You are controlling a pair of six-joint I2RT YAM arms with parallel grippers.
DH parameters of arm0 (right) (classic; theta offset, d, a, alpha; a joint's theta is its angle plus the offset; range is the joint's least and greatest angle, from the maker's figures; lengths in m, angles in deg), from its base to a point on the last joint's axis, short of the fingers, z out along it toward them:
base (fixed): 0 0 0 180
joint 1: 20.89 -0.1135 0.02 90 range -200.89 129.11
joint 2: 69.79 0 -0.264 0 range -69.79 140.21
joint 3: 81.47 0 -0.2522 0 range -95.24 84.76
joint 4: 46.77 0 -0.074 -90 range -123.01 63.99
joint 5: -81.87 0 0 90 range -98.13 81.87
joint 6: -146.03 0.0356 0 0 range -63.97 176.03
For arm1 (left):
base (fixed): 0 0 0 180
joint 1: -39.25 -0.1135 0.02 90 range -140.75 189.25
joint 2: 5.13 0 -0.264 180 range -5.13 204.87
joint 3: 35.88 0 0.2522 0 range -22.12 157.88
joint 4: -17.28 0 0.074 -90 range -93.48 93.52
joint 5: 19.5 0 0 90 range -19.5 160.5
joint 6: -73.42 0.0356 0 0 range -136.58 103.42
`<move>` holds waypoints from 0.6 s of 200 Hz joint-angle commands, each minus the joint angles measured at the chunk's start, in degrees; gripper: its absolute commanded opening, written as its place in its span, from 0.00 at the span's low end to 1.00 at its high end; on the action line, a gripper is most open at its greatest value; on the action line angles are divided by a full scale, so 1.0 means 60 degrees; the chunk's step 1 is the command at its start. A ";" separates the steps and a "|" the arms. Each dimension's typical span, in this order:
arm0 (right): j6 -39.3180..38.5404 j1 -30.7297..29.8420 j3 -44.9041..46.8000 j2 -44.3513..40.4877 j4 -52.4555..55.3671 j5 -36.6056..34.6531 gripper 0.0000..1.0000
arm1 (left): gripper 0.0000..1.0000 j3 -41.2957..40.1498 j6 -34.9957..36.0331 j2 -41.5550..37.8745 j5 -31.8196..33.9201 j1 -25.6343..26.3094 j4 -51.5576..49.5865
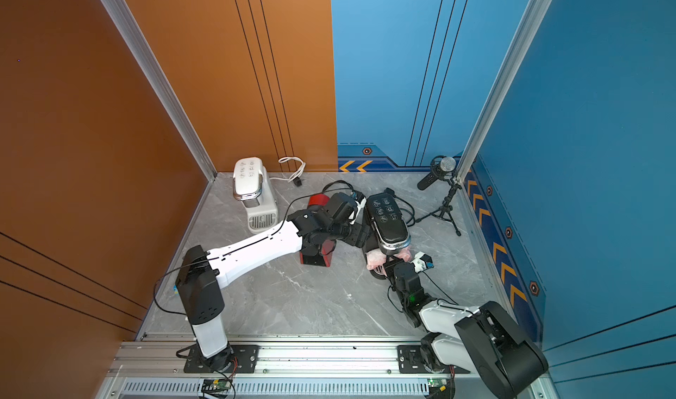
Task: Wipe the surface of a coffee machine
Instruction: Wipe the dirt from the surface of the coffee machine.
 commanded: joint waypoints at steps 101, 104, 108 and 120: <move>-0.0103 -0.0890 -0.0334 0.3326 -0.2677 -0.0031 0.00 | 0.85 0.1252 0.0240 0.0023 -0.0256 -0.0325 -0.0181; -0.0128 -0.0887 -0.0344 0.3267 -0.2615 -0.0035 0.00 | 0.85 0.1298 0.0247 0.0036 -0.0263 -0.0341 -0.0180; -0.0167 -0.0887 -0.0345 0.3177 -0.2524 -0.0046 0.00 | 0.85 0.1354 0.0265 0.0052 -0.0261 -0.0354 -0.0178; -0.0335 -0.0895 -0.0391 0.2896 -0.2201 -0.0087 0.00 | 0.85 0.1621 0.0341 0.0212 -0.0218 -0.0361 -0.0186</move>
